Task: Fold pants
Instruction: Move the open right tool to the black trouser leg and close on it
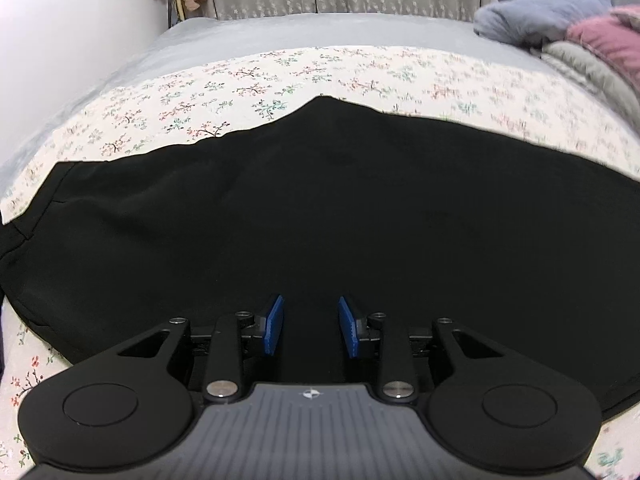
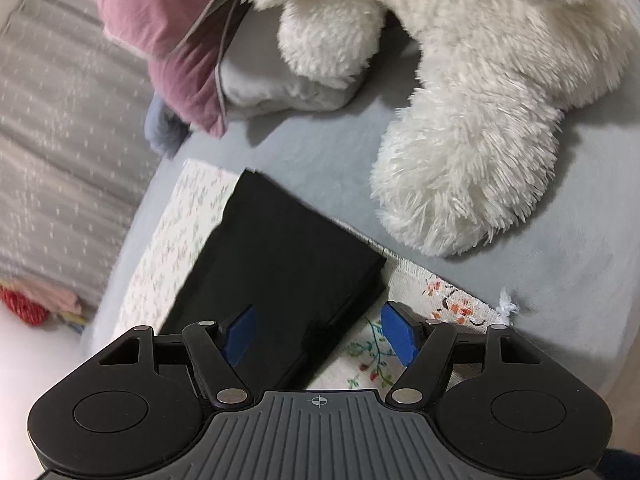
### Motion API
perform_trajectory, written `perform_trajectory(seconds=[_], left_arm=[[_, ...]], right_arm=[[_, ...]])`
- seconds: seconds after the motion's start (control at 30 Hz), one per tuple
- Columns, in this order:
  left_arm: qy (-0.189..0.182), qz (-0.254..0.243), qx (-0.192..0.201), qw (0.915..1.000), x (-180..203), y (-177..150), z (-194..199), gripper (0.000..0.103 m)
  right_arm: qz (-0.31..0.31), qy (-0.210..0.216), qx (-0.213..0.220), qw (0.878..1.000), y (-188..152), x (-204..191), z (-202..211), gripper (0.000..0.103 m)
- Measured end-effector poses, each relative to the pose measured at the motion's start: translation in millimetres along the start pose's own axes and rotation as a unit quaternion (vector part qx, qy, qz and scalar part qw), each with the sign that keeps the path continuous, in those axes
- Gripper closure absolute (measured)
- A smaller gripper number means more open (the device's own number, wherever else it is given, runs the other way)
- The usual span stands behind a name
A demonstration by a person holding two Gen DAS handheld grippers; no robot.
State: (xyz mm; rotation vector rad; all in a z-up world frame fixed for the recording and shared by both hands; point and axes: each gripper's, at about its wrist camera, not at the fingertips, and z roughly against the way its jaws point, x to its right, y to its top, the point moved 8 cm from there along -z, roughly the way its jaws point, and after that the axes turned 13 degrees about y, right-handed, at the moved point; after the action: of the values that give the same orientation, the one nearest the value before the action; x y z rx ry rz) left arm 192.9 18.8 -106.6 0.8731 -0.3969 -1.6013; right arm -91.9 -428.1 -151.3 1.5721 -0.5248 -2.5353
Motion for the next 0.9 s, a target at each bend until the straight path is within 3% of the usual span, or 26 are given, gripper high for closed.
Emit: perform_trajectory(seconds=[0.23, 0.6, 0.67, 0.73, 0.87, 0.9], left_arm=[[0.052, 0.000, -0.010, 0.9986, -22.8, -5.6, -10.8, 0.043], [0.056, 0.025, -0.016, 0.9980, -29.6, -10.1, -12.3, 0.044], [0.048, 0.048, -0.028, 0.9973, -29.3, -9.9, -8.8, 0.044], [0.045, 0.057, -0.033, 0.9969, -31.4, -7.9, -11.5, 0.044], [0.039, 0.065, -0.034, 0.9965, -33.6, -6.9, -9.5, 0.044], [0.037, 0.067, -0.034, 0.9964, -34.7, -7.2, -9.2, 0.044]], right_arm=[[-0.005, -0.015, 0.036, 0.999, -1.3, -0.2, -6.8, 0.034], [0.042, -0.058, 0.074, 0.995, -8.4, -9.8, -18.5, 0.035], [0.044, -0.072, 0.086, 0.993, -10.1, -10.5, -20.5, 0.046], [0.038, -0.078, 0.094, 0.992, -12.1, -10.5, -23.1, 0.068], [0.007, -0.067, 0.110, 0.992, -14.5, -8.2, -25.3, 0.081], [-0.005, -0.056, 0.112, 0.992, -14.8, -8.0, -26.5, 0.092]])
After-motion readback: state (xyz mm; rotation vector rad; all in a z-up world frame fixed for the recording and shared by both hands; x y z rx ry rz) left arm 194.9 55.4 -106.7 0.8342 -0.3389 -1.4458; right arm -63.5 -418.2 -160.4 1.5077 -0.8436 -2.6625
